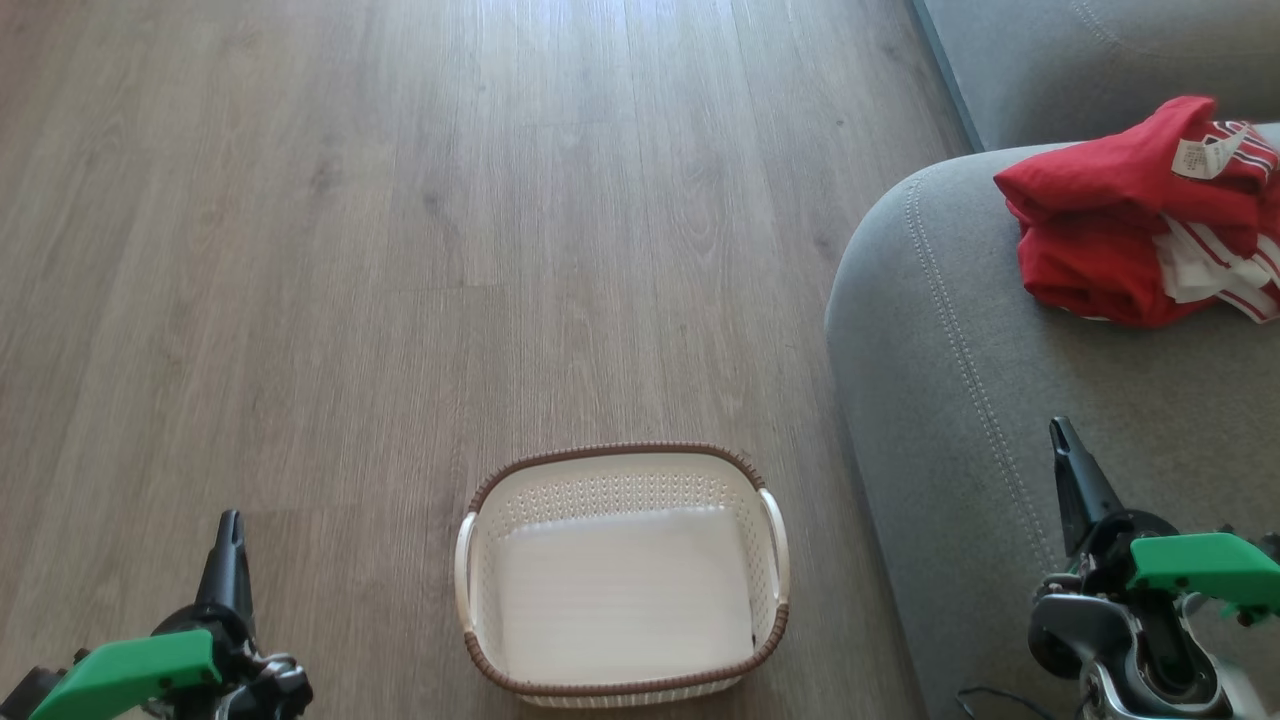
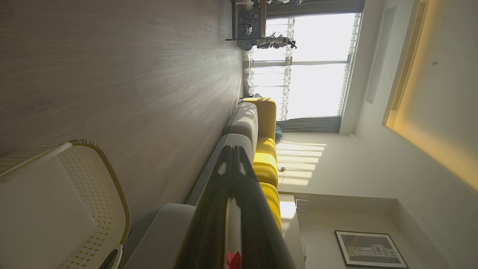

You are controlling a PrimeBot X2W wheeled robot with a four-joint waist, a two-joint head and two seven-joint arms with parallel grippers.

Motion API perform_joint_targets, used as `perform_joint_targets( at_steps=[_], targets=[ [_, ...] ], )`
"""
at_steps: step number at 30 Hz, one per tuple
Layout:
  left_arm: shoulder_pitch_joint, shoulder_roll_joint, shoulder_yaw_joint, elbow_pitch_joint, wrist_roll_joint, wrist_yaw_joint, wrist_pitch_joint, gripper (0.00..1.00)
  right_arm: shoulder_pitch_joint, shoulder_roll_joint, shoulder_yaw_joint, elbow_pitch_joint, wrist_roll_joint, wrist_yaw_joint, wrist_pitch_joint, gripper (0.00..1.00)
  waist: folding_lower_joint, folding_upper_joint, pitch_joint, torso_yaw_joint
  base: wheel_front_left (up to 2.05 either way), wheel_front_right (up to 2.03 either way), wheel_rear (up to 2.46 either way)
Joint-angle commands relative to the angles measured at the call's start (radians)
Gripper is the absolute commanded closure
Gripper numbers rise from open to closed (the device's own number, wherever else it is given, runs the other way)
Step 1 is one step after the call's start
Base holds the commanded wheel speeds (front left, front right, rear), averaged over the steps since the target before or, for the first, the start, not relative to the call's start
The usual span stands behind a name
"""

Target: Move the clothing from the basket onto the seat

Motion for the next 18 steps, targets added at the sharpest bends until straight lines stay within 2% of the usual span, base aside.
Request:
perform_joint_targets(
  at_steps=[1,18],
  targets=[
    [-0.05,0.011,0.035,-0.037,-0.002,-0.009,0.005,1.0,-0.051,-0.022,0.026,-0.041,0.009,0.0,-0.005,1.0,0.0,0.0,0.0,0.0,0.0,0.0,0.0],
    [-0.05,0.01,0.035,-0.037,-0.002,-0.009,0.006,1.0,-0.05,-0.033,0.041,-0.043,0.023,0.0,-0.017,1.0,0.0,0.0,0.0,0.0,0.0,0.0,0.0]
  ],
)
